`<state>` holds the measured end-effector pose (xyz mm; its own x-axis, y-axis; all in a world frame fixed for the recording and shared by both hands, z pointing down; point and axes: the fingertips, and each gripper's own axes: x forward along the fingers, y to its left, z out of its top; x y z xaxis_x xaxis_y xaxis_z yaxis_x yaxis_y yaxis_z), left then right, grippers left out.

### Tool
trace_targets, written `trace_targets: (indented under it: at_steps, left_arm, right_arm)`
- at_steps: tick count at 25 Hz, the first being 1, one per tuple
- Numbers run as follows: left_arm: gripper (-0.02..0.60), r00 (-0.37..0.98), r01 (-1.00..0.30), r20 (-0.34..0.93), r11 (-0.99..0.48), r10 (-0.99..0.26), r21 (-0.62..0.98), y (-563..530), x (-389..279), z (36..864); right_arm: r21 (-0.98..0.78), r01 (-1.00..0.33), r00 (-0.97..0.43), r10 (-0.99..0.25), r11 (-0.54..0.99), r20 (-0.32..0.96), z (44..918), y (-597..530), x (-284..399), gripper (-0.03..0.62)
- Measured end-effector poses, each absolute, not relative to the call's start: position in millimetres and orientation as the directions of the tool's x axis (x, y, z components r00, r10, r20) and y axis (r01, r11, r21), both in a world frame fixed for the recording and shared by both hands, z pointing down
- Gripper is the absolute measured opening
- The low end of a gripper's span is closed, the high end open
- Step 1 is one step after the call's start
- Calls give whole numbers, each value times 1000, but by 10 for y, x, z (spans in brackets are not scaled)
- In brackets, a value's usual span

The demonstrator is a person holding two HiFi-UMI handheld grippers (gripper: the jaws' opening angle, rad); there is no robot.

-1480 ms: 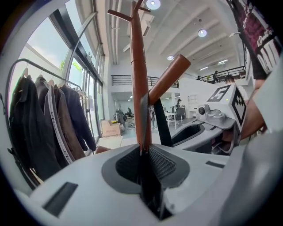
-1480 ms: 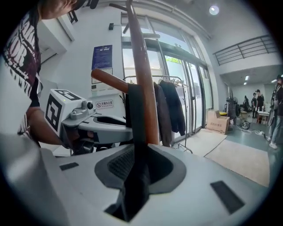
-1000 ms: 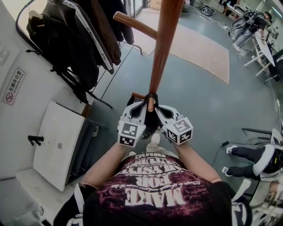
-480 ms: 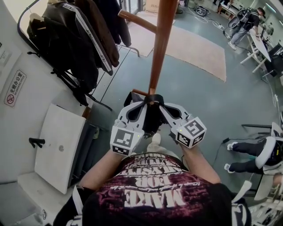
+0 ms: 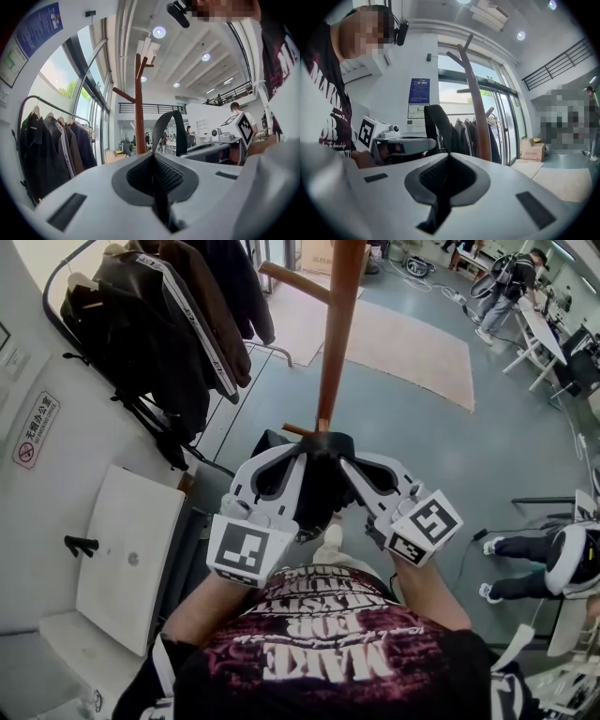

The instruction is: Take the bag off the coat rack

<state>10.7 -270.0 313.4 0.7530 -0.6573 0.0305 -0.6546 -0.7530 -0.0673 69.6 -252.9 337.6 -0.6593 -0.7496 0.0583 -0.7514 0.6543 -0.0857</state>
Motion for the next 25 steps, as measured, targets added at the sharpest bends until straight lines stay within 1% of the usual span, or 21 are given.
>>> trace_targets:
  at_steps: [8,17,25]
  left_arm:
    - [9,771,-635,-20,-765,-637,-109,-2522,-44,2657]
    - [9,787,-616,-40,-780,-616,-115,-2395,-179,2583]
    - [9,814,-579,-17,-808,-581,-111,-2330,-117,2673]
  right_arm:
    - [-27,-727,-686,-728,686,-5,2873,-2337,560,8]
    - [-23,-735,-678,-735,678,1,2784,-2241,447,9]
    - [-35,-760,-650,-760,649,27,2878,-2153,508,9]
